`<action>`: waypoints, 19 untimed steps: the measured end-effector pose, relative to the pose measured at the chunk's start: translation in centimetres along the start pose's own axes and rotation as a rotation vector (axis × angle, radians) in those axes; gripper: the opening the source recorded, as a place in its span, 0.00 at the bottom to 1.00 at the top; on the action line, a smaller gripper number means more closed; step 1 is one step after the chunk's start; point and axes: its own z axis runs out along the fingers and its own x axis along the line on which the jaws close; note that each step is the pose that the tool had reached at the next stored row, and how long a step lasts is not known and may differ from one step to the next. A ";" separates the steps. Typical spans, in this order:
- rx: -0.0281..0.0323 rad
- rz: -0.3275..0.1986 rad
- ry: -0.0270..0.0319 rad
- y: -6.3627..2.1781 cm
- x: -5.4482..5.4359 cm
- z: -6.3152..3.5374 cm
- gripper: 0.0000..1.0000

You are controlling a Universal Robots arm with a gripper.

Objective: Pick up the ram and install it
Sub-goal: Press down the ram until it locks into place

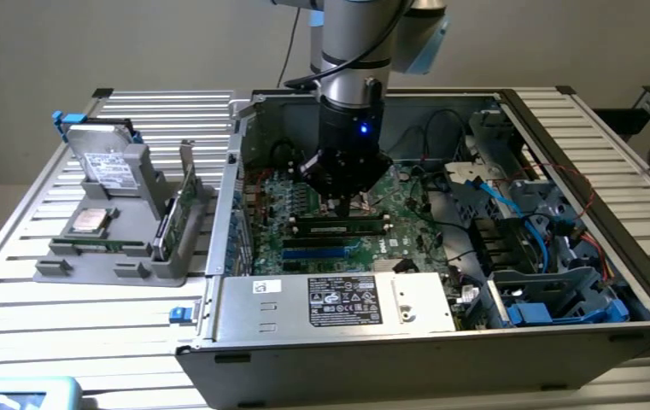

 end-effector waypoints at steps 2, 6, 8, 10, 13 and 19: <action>0.0001 0.020 0.0001 0.00 0.0 0.00 0.11; 0.0014 0.061 -0.0011 0.00 0.0 0.00 0.11; 0.0041 0.079 -0.0042 0.00 0.0 0.00 0.11; 0.0069 0.096 -0.0070 0.00 0.0 0.00 0.11; 0.0102 0.124 -0.0107 0.00 0.0 0.00 0.11; 0.0105 0.142 -0.0124 0.00 0.0 0.00 0.11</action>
